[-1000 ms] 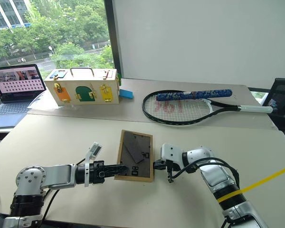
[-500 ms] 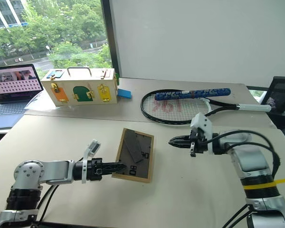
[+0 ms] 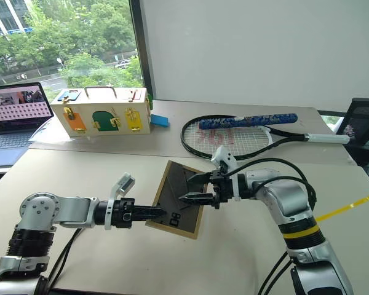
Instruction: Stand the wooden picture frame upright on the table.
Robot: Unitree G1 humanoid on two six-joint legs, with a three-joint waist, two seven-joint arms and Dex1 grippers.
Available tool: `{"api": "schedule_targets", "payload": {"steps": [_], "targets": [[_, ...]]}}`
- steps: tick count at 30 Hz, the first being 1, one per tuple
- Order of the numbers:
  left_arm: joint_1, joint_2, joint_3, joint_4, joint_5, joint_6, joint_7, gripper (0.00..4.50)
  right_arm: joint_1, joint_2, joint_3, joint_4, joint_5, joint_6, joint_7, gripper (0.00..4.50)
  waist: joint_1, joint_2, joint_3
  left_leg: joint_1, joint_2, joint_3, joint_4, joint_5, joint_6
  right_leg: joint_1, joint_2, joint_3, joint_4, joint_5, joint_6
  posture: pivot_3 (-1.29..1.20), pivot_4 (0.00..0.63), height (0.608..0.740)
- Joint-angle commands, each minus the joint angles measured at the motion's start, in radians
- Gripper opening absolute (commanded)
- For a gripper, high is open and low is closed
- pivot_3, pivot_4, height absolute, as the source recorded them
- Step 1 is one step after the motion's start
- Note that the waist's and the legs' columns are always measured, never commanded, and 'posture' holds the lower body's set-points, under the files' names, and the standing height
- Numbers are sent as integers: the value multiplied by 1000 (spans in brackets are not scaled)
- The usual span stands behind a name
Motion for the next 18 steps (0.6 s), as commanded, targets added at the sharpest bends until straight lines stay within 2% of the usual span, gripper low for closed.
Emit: {"api": "schedule_targets", "payload": {"steps": [1,11,14,18], "targets": [[-35,-17,9,-23,-7,-17,-43,1155,18,8,2,-145,83,-4,64,4459,0,0,0,0,0,0,0,0,0,0,0,0,0,0,0,0,150,739],[-60,-35,36,70,9,-11,-80,1155,44,-77,-106,-275,193,2,82,4459,1,0,0,0,0,0,0,0,0,0,0,0,0,0,0,0,150,739],[-60,-40,49,79,2,-24,-89,1155,68,-127,-97,-260,128,-49,71,4459,0,0,0,0,0,0,0,0,0,0,0,0,0,0,0,0,150,739],[-36,-30,87,41,7,-61,-123,1155,90,-210,-126,-112,-11,-193,56,4459,-2,0,0,0,0,0,0,0,0,0,0,0,0,0,0,0,150,739]]}}
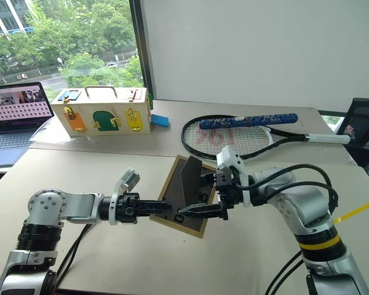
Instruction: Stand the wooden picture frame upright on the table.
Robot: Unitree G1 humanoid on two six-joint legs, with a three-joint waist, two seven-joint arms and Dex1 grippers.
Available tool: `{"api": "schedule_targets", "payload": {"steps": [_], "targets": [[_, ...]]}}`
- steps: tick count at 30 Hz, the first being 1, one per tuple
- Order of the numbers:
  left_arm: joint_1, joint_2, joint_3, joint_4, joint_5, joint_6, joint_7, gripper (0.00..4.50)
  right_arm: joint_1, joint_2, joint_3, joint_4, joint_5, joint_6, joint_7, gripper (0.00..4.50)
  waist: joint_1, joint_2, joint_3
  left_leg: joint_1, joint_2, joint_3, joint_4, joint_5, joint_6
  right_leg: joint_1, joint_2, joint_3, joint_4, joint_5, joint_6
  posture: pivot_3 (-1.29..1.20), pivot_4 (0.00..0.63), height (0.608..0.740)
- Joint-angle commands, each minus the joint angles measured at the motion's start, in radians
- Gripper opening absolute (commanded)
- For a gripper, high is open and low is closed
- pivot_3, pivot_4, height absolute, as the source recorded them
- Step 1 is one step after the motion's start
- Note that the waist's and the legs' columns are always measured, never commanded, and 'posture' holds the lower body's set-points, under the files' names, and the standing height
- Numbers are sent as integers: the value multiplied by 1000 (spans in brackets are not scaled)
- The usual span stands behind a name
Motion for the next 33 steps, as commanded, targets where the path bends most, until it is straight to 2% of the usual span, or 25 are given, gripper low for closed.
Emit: {"api": "schedule_targets", "payload": {"steps": [1,5,7,8,10,16,20,26,30,31,33], "targets": [[11,20,80,-21,-23,-42,-39,1155,5,-79,-88,125,-87,-132,7,4459,0,0,0,0,0,0,0,0,0,0,0,0,0,0,0,0,150,739],[17,55,107,-12,-33,-19,-89,1155,-1,-128,-141,219,-127,-228,18,4459,0,0,0,0,0,0,0,0,0,0,0,0,0,0,0,0,150,739],[-9,90,79,72,-81,66,-121,1155,-4,-118,-145,261,-184,-330,-13,4459,-2,0,0,0,0,0,-1,0,0,0,0,0,-1,0,0,0,150,739],[-27,132,6,145,-163,92,-151,1155,0,-111,-133,283,-233,-407,-32,4459,-4,0,0,0,0,0,-1,0,1,0,0,0,-1,0,0,0,150,739],[-58,180,-78,233,-235,106,-177,1155,4,-88,-101,340,-356,-617,-88,4459,-9,0,0,0,0,0,-1,0,1,-1,0,0,0,-1,1,0,150,739],[-140,232,-207,368,-340,106,-200,1155,-3,-20,9,443,-715,-1232,-313,4459,-12,0,1,0,0,0,-1,0,1,-1,0,0,0,-3,6,0,150,739],[-165,248,-261,387,-374,106,-205,1155,-24,24,36,458,-867,-1451,-469,4459,-11,0,1,0,0,0,-3,0,0,-1,0,0,-1,-2,3,0,150,739],[-171,245,-286,392,-396,106,-195,1155,-73,85,35,458,-1008,-1550,-646,4459,-7,0,1,0,0,0,-4,2,-3,-1,0,0,0,0,0,0,150,739],[-169,237,-269,391,-388,106,-183,1155,-77,97,57,452,-986,-1559,-659,4459,-2,0,1,0,0,0,-4,2,-3,0,0,-1,0,0,0,0,150,739],[-167,233,-259,386,-379,106,-178,1155,-75,98,64,449,-974,-1557,-653,3960,-1,0,1,0,0,0,-4,2,-3,0,0,-1,0,0,0,0,150,739],[-153,228,-243,353,-361,102,-172,1155,-74,100,80,447,-955,-1554,-644,3585,-1,0,1,0,0,0,-4,2,-3,0,0,-1,0,0,-1,0,150,739]]}}
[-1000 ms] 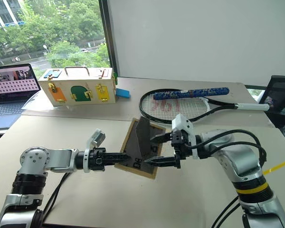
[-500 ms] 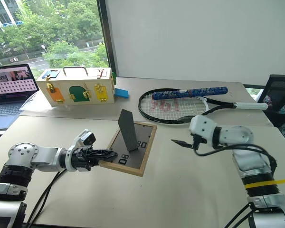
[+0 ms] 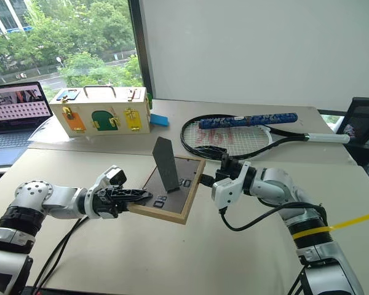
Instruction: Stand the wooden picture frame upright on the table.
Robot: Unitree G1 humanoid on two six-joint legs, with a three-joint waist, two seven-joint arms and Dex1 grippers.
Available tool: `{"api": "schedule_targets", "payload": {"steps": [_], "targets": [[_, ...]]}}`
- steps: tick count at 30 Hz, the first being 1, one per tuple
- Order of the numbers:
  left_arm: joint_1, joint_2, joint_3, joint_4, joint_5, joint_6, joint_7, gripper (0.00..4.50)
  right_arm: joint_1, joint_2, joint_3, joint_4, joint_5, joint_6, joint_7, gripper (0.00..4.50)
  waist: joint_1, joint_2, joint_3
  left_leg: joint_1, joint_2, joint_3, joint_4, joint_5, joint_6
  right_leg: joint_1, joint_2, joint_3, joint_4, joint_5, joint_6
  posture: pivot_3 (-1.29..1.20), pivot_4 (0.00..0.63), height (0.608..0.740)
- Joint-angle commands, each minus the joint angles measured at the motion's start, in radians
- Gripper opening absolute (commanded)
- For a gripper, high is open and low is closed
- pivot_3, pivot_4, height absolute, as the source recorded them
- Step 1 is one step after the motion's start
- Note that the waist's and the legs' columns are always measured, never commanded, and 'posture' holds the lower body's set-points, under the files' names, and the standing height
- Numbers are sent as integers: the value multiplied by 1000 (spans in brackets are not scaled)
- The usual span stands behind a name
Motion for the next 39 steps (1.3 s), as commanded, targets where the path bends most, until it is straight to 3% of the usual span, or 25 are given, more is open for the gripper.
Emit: {"api": "schedule_targets", "payload": {"steps": [1,6,11,13,17,20,23,26,30,39], "targets": [[5,-8,47,-73,19,-1,0,1155,-15,6,12,-33,60,-13,-1,3177,0,0,0,0,0,0,0,0,0,0,0,0,0,0,0,0,150,739],[64,-21,107,-181,82,-41,2,1155,-12,1,25,-33,82,-9,5,1577,1,0,0,0,0,0,0,0,0,0,0,0,0,0,0,0,150,739],[162,-78,254,-330,215,-233,-10,1155,-6,-5,23,-18,102,-3,13,1532,3,0,0,1,0,0,0,0,-1,1,0,0,1,0,0,0,150,739],[230,-52,299,-442,294,-266,-94,2152,-9,-6,19,4,119,5,16,1532,2,-1,0,1,0,0,0,1,-1,1,0,0,1,0,0,0,150,739],[329,1,392,-551,409,-364,-192,3726,-29,-7,14,57,149,20,32,1274,-6,0,0,2,1,0,-2,2,-2,1,0,1,1,1,-2,0,150,739],[430,38,499,-631,503,-475,-253,4500,-54,25,21,106,270,122,101,1268,-4,0,1,3,1,0,-2,2,-2,1,0,0,0,1,-2,0,150,739],[506,58,550,-681,577,-535,-263,4500,-76,95,3,113,463,357,209,1265,-8,-1,1,3,1,0,-2,2,-2,1,0,0,0,1,-2,0,150,739],[575,17,574,-756,733,-689,-215,4500,-103,154,2,64,655,752,345,1258,-7,0,1,3,1,0,-2,2,-2,2,0,0,0,1,-2,0,150,739],[666,-22,627,-816,698,-706,-261,4500,-147,201,3,46,800,1157,423,1257,-1,0,1,3,2,1,-3,2,-1,1,0,0,0,1,-2,0,150,739],[766,-83,677,-927,685,-725,-193,4500,-226,302,-74,222,920,1494,489,1256,0,-1,1,2,2,1,-3,1,-1,0,0,0,0,1,-2,0,150,739]]}}
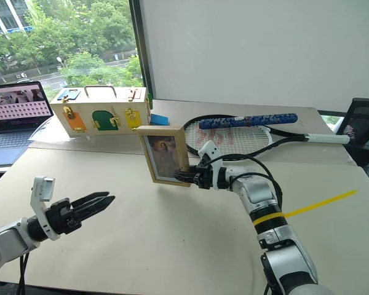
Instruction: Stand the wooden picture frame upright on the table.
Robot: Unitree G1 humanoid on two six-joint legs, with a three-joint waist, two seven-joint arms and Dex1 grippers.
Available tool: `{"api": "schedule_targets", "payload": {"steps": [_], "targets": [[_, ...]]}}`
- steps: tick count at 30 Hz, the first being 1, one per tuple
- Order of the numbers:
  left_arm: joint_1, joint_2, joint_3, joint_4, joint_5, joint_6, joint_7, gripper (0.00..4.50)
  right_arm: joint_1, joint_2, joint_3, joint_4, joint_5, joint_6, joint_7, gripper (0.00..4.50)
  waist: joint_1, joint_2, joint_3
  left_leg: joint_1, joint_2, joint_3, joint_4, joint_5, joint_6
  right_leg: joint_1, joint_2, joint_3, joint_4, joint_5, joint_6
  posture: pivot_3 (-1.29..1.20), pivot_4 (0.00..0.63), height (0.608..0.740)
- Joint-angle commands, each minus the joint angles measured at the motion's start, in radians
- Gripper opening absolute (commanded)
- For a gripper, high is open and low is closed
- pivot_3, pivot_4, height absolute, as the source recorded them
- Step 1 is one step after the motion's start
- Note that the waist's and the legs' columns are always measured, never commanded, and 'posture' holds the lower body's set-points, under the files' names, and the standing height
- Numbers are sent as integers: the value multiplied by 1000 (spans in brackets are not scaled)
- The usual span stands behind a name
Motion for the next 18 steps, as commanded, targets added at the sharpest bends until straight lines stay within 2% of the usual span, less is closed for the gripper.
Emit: {"api": "schedule_targets", "payload": {"steps": [1,7,18], "targets": [[36,-8,35,-58,2,-32,12,4500,-33,16,-70,53,76,124,46,1256,0,0,0,0,0,0,0,0,0,0,0,0,0,0,0,0,150,739],[58,-4,7,-80,45,-55,11,4500,8,52,-53,102,18,71,62,1254,-5,0,0,0,0,0,0,0,0,0,0,0,0,0,0,0,150,739],[22,9,-58,-32,148,-92,-36,4500,135,76,-30,20,-41,22,26,1251,-14,0,-1,1,0,0,1,0,0,1,0,0,0,0,0,0,150,739]]}}
